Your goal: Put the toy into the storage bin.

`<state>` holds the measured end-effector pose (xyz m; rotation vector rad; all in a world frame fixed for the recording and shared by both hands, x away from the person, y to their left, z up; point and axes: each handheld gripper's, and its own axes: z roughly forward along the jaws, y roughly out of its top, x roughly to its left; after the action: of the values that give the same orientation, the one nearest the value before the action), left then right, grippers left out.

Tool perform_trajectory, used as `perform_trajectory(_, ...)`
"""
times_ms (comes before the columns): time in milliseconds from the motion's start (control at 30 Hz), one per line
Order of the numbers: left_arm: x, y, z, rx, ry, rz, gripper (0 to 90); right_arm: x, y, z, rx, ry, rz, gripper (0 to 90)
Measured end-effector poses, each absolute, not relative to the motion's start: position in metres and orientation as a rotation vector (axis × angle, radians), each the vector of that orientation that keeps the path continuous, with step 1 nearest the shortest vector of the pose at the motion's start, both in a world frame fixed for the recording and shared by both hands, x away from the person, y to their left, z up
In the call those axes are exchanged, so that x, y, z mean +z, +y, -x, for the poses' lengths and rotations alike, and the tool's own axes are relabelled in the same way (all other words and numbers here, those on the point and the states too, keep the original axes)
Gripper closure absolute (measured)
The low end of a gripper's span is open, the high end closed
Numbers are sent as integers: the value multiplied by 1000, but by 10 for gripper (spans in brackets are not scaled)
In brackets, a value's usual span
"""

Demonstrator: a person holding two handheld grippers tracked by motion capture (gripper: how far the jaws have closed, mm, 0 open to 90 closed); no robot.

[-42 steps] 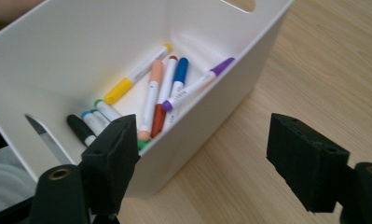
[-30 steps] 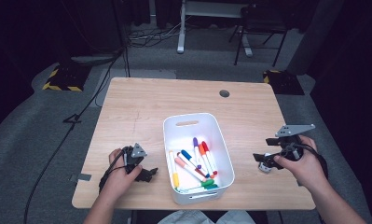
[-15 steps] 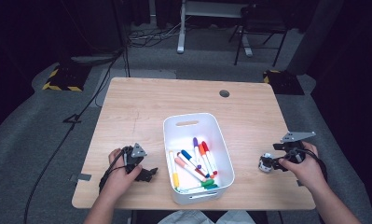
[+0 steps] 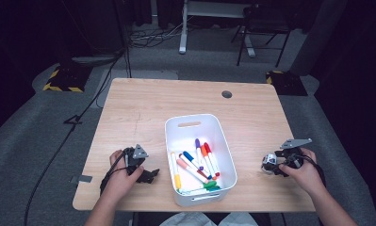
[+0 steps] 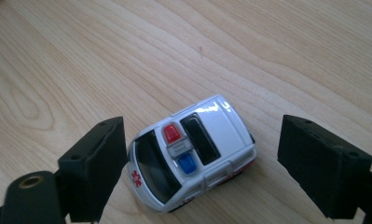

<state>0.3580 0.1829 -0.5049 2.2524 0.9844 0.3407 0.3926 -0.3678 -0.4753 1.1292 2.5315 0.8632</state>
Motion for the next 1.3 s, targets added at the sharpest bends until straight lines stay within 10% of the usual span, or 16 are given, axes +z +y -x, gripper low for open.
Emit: perform_trajectory(1300, -505, 183, -358, 341, 986, -2250, 0, -481, -350, -381, 851, 2459, -1158, 245)
